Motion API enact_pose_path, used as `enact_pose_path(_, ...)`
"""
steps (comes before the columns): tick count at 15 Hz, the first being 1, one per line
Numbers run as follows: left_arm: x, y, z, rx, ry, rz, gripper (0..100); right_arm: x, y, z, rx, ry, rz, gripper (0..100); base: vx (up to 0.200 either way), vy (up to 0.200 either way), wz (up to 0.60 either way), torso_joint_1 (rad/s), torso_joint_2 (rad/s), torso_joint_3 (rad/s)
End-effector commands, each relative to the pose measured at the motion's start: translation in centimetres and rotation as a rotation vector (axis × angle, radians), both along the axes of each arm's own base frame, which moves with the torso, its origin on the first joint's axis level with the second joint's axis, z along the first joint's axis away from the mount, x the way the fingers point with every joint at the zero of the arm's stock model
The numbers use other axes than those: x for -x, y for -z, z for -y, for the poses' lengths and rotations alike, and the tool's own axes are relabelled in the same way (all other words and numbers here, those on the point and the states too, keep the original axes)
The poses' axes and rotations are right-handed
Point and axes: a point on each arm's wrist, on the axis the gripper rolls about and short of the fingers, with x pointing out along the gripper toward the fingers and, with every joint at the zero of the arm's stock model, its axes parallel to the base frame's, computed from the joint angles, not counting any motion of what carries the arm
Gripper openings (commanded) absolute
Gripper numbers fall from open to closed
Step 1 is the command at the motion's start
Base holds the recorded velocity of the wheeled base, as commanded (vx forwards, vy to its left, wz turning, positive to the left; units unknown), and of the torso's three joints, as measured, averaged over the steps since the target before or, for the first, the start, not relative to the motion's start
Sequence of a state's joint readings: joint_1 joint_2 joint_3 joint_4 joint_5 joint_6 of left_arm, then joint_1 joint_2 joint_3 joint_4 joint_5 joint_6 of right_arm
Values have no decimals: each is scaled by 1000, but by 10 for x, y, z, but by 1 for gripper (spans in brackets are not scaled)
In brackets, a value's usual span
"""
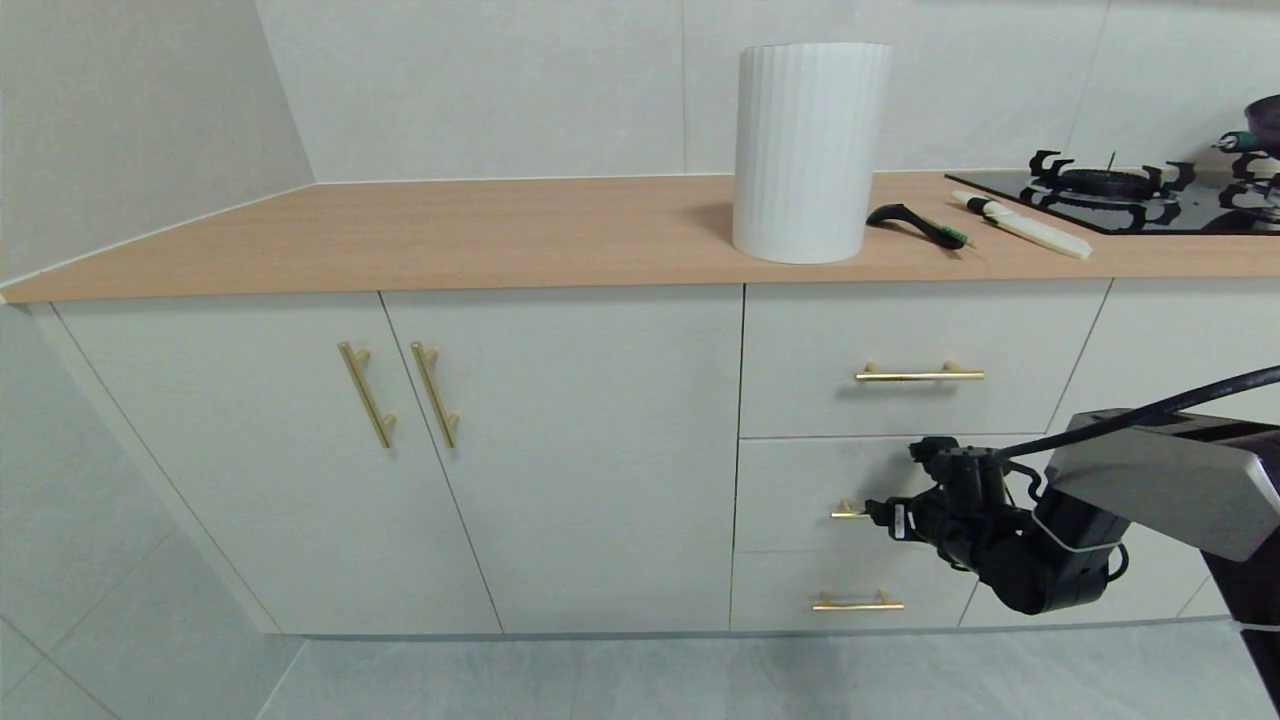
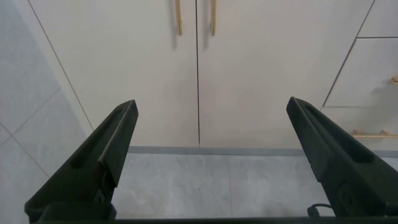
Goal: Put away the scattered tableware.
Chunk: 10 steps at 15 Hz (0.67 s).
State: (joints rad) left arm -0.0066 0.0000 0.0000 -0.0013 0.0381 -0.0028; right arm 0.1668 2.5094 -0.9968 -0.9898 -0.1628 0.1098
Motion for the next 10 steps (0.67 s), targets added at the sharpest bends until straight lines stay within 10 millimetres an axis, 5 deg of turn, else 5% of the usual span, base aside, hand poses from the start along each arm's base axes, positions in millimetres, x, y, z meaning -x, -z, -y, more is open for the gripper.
enact_pose_path(1, 0, 0, 0, 0, -1, 0, 100, 1, 6, 3, 15, -2, -17, 100, 0, 0, 0, 0, 0, 0)
enact_pose_path(10, 0, 0, 0, 0, -1, 2, 100, 8, 13, 4, 55, -20, -88, 100, 0, 0, 0, 0, 0, 0)
